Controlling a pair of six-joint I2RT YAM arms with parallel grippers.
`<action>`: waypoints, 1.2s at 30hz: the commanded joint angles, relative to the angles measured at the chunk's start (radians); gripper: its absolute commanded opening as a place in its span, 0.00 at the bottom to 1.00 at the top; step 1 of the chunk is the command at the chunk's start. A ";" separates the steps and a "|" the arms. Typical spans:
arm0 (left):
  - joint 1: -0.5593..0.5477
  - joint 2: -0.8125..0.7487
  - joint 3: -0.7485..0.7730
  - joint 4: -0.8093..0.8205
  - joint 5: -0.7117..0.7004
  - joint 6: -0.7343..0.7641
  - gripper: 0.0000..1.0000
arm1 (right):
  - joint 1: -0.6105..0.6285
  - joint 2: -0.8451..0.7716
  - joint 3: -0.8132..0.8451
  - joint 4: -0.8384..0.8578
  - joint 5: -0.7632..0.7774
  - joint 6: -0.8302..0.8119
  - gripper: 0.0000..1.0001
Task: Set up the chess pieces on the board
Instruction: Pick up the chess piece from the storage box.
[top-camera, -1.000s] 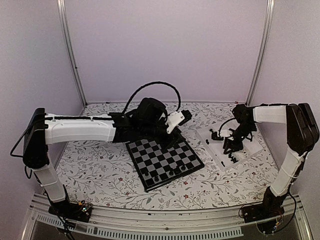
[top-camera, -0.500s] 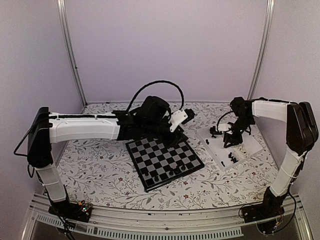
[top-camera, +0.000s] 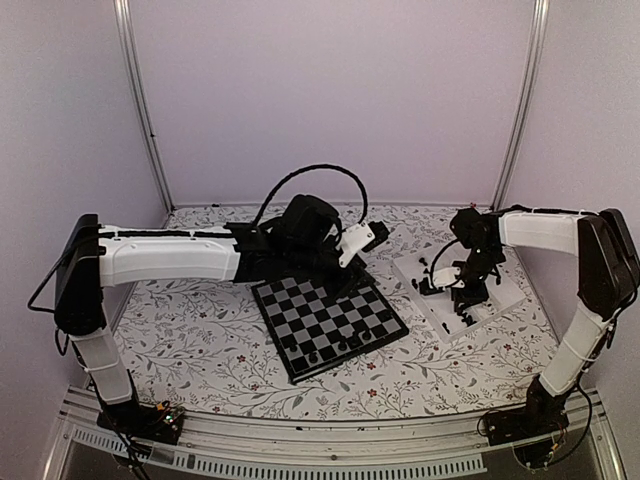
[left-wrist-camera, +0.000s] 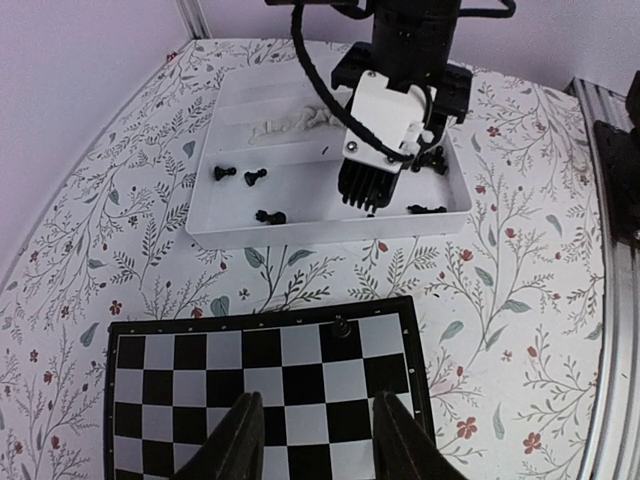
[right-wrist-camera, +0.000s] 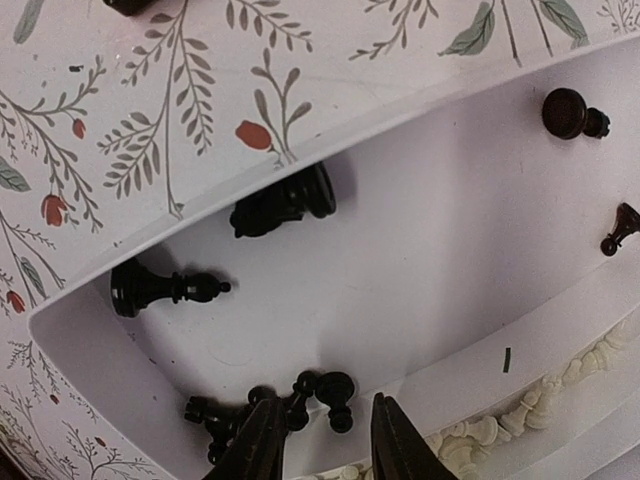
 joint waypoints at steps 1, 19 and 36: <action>0.004 -0.013 -0.013 0.007 0.008 -0.005 0.39 | 0.000 0.006 -0.024 0.030 0.086 -0.017 0.33; 0.005 -0.004 -0.012 0.001 0.010 0.000 0.39 | 0.003 0.024 -0.083 0.100 0.151 -0.036 0.28; 0.002 -0.023 0.001 -0.025 0.006 0.010 0.39 | 0.009 0.017 0.009 0.003 0.115 0.020 0.09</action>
